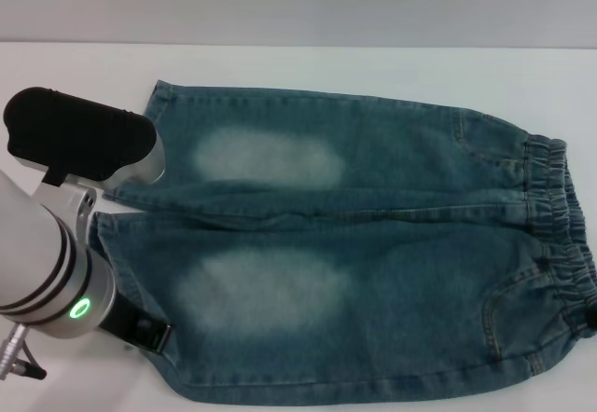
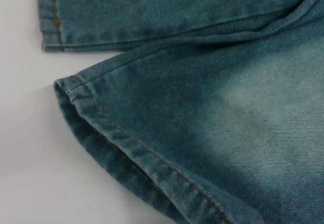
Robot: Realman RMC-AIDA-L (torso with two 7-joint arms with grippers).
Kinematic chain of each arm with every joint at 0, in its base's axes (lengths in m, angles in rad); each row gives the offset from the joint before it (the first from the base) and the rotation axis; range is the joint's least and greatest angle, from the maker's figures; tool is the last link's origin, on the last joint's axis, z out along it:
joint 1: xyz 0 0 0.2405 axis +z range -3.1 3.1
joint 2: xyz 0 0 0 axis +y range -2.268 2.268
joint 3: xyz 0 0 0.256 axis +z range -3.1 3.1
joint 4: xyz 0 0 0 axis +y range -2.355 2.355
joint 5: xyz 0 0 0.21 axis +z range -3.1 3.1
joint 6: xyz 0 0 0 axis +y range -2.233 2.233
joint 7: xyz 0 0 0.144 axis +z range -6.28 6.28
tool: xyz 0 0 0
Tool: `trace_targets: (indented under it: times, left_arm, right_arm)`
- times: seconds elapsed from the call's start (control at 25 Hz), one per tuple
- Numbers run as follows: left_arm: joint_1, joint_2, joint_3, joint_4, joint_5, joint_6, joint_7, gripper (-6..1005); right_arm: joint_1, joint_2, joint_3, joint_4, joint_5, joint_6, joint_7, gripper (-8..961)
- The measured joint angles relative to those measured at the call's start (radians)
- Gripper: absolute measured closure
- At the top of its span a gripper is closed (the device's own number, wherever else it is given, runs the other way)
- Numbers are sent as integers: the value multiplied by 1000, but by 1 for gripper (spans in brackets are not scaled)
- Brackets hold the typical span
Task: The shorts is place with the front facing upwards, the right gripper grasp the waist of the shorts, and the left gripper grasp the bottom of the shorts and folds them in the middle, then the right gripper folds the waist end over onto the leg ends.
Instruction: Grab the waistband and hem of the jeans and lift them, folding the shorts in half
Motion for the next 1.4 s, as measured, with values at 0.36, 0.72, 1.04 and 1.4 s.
trace_targets:
  times: [0.36, 0.72, 1.04, 1.4]
  left_arm:
    - [-3, 0, 4, 4, 0, 2, 0, 894]
    - [-2, 0, 5, 4, 0, 2, 0, 894]
    - [0, 0, 6, 4, 0, 2, 0, 894]
    - [-2, 0, 13, 4, 0, 3, 3, 893]
  right_arm:
    - [36, 0, 0, 38, 2, 9, -6, 242]
    - [53, 2, -1, 78, 6, 22, -21, 251]
    - [58, 2, -9, 80, 10, 22, -21, 259]
    - [59, 1, -14, 87, 11, 35, -23, 269]
